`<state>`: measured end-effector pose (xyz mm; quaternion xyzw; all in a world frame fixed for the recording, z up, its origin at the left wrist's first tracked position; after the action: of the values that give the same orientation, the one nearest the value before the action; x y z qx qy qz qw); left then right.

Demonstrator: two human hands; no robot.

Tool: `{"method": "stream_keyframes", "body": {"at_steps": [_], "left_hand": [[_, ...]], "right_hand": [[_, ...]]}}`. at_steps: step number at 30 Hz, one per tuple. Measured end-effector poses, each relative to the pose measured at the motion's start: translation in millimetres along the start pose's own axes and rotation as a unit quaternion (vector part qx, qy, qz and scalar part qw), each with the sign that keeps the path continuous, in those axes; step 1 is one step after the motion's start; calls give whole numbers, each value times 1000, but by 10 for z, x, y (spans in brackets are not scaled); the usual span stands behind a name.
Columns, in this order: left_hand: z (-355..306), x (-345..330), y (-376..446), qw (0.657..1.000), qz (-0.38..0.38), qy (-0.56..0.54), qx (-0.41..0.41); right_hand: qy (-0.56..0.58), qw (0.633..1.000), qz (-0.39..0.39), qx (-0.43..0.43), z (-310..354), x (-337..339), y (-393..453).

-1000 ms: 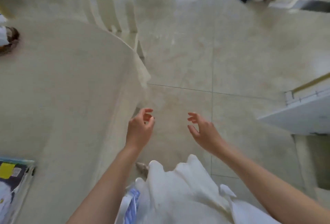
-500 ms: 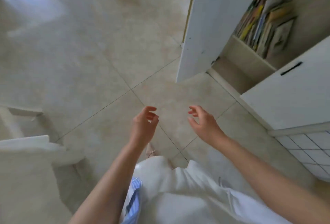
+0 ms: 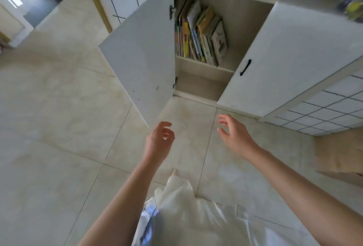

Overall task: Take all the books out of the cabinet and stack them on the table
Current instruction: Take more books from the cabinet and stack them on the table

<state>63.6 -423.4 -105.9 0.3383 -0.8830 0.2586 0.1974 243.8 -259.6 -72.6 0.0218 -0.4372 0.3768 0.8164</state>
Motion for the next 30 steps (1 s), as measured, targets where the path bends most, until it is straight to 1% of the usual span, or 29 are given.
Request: {"method": "stream_keyframes", "body": {"at_steps": [2,6,11,16,20,25,28,30], "left_hand": [[-194,-70,401,999,26,12,-27],[-576,-242,1023,996,49,26,-72],[-1012,-560,1766,995,62,23,-79],[-1414,-916,2410,996,66,19,-63],[-1598,-1180,2903,998,57,7,-29],[-1568,-1482,3496,998,49,-27,0],[-1521,-1674,3791,998,53,-45,5],[-1476,-1789,3991,997,53,-58,8]], "right_hand": [[8,1000,-26,-14,-16,139,256],[29,997,-61,-32,-63,429,682],[51,995,-77,-45,-181,856,1301],[16,998,-49,-27,-357,1230,2055],[-39,999,8,15,-417,1383,2705],[-80,993,69,54,-424,1404,3504],[-91,992,70,59,-436,1385,3946],[-90,992,74,46,-491,1302,4262]]}}
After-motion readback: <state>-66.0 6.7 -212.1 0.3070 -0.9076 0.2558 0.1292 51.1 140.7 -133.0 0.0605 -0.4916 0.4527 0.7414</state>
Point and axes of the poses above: each hand's wrist, its own y-axis towards the middle knuckle, its own x-axis out of the back of the hand, z = x × y, the point moved 3 cm from there along y, towards the middle knuckle
